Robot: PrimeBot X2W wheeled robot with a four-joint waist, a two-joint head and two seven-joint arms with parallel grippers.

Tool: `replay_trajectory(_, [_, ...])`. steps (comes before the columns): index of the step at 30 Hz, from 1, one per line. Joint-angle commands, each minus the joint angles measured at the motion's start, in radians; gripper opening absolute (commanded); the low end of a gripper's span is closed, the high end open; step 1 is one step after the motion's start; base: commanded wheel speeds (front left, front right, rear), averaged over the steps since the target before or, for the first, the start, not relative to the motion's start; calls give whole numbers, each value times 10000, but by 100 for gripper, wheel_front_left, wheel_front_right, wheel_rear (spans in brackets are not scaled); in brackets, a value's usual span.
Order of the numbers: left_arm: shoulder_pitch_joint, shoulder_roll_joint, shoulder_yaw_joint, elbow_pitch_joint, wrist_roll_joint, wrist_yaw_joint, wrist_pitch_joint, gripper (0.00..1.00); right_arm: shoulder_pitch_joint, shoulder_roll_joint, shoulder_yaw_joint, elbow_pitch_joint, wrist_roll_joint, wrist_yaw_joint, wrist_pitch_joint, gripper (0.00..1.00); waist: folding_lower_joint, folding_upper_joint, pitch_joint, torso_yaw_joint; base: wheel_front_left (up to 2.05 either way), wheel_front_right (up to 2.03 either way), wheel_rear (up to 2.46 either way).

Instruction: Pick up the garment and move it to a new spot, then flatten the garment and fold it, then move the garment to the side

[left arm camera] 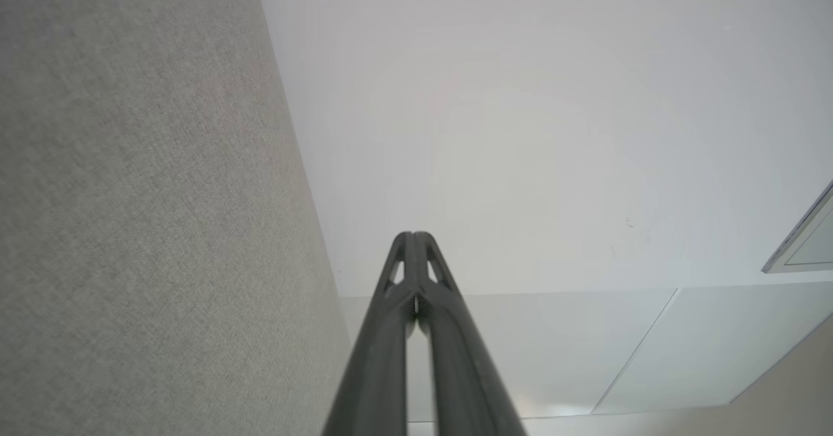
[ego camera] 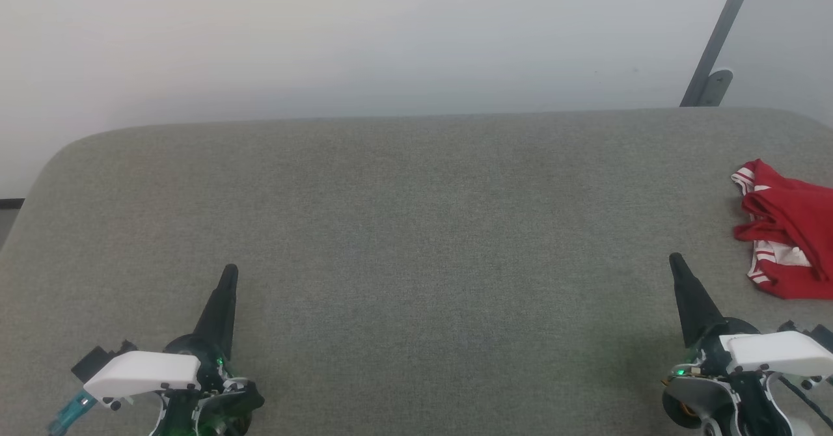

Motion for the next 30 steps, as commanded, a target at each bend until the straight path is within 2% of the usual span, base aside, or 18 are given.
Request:
replay_trajectory(1, [-107, -33, 35, -5, -3, -29, 38, 0, -49, 36, -13, -32, 44, 0, 22, 0, -1, 0, 0, 0, 0, 0, 0])
replay_trajectory(30, [-107, -36, 36, -6, -1, -29, 41, 0, -49, 36, -13, -32, 46, 0, 21, 0, -1, 0, 0, 0, 0, 0, 0])
